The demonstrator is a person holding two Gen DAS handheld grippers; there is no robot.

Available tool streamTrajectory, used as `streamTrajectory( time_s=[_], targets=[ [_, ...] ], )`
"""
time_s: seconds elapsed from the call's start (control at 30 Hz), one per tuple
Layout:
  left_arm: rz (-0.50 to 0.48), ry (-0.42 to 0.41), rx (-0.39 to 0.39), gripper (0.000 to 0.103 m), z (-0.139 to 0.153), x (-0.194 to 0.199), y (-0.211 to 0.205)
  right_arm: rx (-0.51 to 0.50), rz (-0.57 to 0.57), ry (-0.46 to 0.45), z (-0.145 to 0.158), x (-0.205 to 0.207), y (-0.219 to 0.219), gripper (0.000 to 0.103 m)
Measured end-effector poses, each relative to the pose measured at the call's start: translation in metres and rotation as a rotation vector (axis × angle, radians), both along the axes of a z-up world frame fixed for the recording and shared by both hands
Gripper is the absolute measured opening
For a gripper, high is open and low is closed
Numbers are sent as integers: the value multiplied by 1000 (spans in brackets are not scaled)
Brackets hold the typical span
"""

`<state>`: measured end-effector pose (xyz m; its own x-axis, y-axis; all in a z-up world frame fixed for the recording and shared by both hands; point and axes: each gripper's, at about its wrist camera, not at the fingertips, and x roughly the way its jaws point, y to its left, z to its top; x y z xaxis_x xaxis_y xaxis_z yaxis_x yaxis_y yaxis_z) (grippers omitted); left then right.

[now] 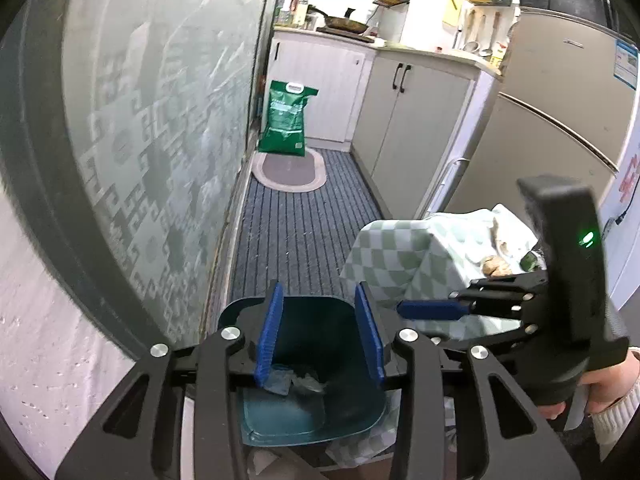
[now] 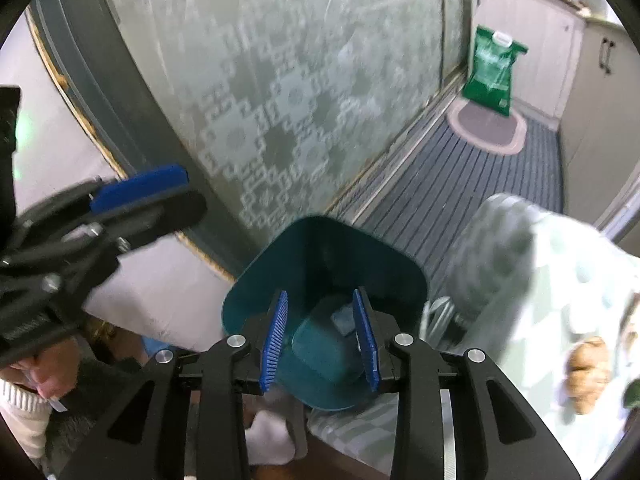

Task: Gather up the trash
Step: 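Move both grippers back over the table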

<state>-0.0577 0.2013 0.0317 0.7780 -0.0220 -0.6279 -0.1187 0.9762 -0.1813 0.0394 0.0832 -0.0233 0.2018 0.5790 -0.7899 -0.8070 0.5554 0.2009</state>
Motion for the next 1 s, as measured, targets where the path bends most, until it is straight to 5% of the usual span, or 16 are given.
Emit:
streamTrajectory(
  time_s=[0.37,1.0],
  targets=[
    [-85,-7,21,46,6,22,-53,71,-139,-100,37,21,-88,37],
    [-262,68,26,49,-16,78,-175,90,-375,-151,45,43,-243,42]
  ],
)
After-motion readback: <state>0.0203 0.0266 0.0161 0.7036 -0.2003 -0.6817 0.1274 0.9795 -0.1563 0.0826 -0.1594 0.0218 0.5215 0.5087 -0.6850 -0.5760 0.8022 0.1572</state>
